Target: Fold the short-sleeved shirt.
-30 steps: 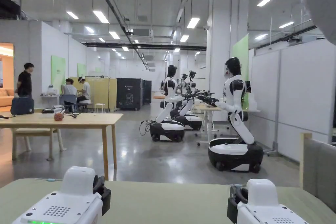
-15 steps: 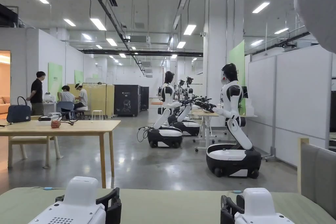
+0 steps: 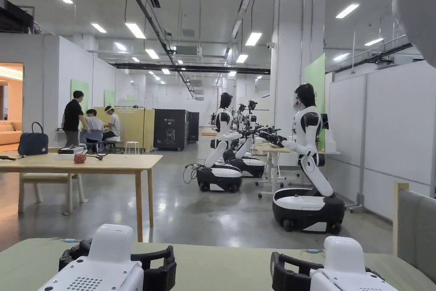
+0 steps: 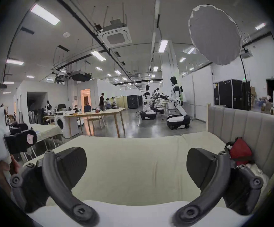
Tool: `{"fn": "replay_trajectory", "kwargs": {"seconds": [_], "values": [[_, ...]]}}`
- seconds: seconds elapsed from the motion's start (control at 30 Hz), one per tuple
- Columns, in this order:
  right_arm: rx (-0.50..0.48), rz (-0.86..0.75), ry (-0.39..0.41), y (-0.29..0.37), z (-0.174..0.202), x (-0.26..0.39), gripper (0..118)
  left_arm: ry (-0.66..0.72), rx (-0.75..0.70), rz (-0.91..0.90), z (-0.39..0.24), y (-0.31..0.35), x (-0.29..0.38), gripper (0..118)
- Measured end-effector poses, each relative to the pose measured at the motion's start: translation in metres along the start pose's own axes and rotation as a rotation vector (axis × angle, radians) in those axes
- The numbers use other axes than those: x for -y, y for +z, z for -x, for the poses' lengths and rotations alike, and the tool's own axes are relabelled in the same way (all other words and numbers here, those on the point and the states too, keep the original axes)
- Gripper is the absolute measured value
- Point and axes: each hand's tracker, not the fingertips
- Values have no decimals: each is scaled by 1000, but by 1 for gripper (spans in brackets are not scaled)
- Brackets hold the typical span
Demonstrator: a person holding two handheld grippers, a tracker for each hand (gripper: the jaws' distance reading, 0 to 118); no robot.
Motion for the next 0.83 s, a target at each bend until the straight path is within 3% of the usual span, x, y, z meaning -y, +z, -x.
{"fn": "replay_trajectory", "kwargs": {"seconds": [0.2,0.3,0.4,0.83], "values": [[171,69,92,-1,15,-4,118,-4,-10,11,2,1,4,118],[163,80,94,-1,20,-5,118,4,-8,13,1,0,6,118],[58,57,31,10,21,-7,118,-5,-5,15,-2,-1,6,118],[104,3,22,8,11,-7,118,6,-1,8,-4,2,6,118]]}}
